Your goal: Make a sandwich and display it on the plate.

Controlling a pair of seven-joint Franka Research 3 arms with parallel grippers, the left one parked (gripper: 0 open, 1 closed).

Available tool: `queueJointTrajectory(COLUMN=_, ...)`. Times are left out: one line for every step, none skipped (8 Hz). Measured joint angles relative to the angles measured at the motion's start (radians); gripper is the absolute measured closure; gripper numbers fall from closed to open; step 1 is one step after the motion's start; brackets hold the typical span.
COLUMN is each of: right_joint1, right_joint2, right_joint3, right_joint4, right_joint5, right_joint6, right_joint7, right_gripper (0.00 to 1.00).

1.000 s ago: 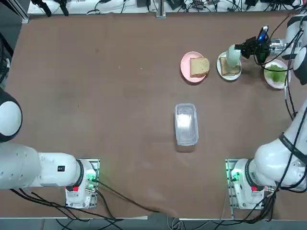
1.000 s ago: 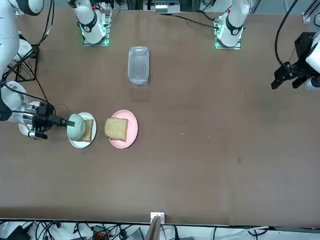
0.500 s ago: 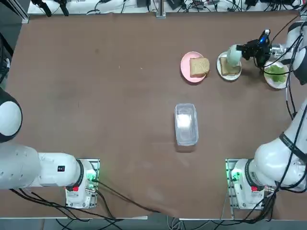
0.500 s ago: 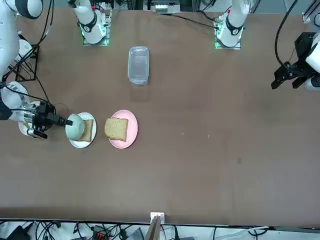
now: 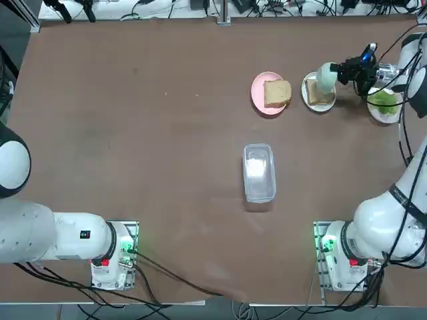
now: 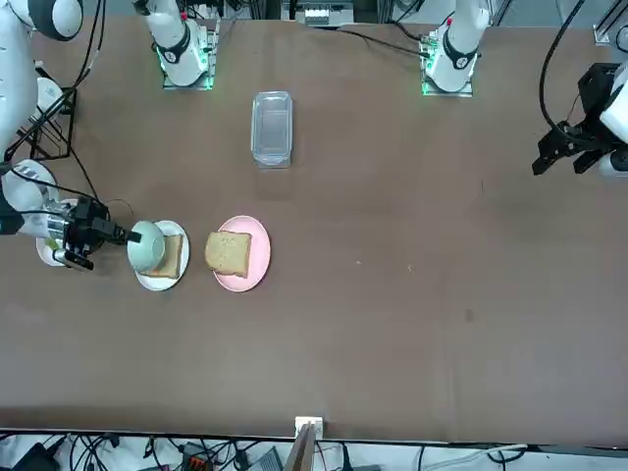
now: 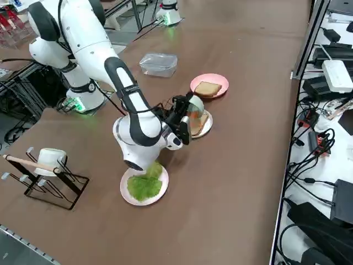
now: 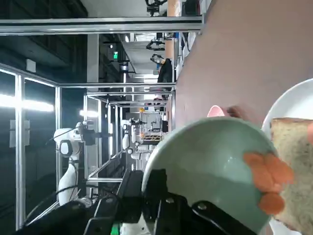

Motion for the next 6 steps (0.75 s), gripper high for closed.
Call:
queueJointTrajectory(right_joint1=0.000, right_joint2=0.005, right_joint3=0.001, right_joint4=0.000, right_joint5=0.011, right_joint6=-0.021, right_joint7=0.000, right_gripper=0.96)
queueJointTrajectory(right_joint1=0.000, right_joint2=0.015, right_joint3=0.001, right_joint4=0.000, right_joint5=0.028, right_joint6=-0.036, right_joint7=-0.001, right_gripper=0.96)
queueJointTrajectory(right_joint1=0.000, right_joint2=0.030, right_joint3=0.001, right_joint4=0.002, right_joint5=0.045, right_joint6=-0.044, right_joint7=-0.005, right_gripper=0.96)
queueJointTrajectory(right_joint1=0.000, right_joint2=0.045, right_joint3=0.001, right_joint4=0.008, right_joint5=0.056, right_joint6=-0.053, right_joint7=-0.011, right_gripper=0.96)
queueJointTrajectory(right_joint1=0.000, right_joint2=0.055, right_joint3=0.001, right_joint4=0.017, right_joint5=0.059, right_joint6=-0.060, right_joint7=-0.013, right_gripper=0.96)
queueJointTrajectory(right_joint1=0.000, right_joint2=0.056, right_joint3=0.001, right_joint4=0.022, right_joint5=0.060, right_joint6=-0.063, right_joint7=-0.013, right_gripper=0.96)
